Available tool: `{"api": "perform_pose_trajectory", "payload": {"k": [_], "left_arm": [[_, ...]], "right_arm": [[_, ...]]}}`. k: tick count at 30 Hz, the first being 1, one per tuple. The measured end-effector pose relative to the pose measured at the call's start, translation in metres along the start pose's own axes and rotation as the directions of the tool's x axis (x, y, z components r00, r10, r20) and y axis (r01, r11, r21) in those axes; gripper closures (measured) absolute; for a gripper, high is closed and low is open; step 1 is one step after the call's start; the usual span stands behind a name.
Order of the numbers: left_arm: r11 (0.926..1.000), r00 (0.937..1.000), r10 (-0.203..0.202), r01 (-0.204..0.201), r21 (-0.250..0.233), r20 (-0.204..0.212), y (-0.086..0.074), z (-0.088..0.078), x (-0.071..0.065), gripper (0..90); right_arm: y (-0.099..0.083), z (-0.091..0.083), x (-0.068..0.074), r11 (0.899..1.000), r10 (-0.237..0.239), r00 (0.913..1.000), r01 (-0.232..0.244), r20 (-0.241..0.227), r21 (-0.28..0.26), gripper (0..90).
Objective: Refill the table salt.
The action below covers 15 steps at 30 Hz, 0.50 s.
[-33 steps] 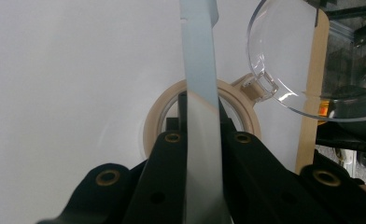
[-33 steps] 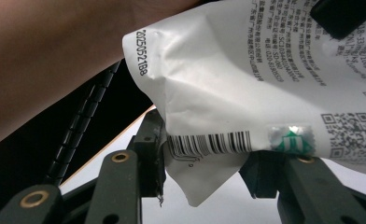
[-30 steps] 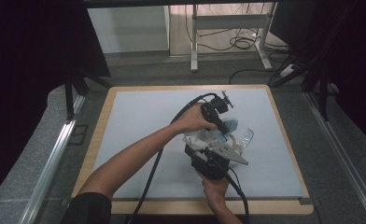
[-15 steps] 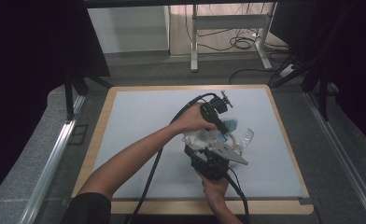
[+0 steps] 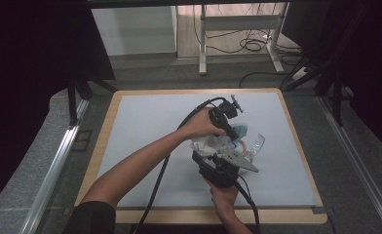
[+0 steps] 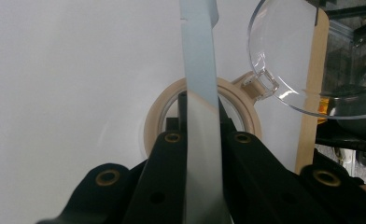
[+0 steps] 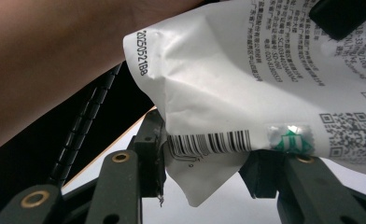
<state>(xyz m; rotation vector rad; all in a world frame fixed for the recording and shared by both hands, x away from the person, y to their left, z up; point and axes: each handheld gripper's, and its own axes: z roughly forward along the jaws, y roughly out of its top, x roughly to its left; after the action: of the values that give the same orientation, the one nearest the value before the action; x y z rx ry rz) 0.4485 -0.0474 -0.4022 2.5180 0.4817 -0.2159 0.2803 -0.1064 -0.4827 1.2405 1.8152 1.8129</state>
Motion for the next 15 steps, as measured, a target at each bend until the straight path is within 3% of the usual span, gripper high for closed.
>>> {"api": "perform_pose_trajectory", "payload": {"k": [15], "left_arm": [[1.0,1.0,0.007,-0.007,0.004,0.007,0.0008,0.0,0.0014,89.7]], "right_arm": [[0.0019,0.0006,0.0001,1.0,0.012,0.9999,-0.012,0.001,-0.004,56.7]]}}
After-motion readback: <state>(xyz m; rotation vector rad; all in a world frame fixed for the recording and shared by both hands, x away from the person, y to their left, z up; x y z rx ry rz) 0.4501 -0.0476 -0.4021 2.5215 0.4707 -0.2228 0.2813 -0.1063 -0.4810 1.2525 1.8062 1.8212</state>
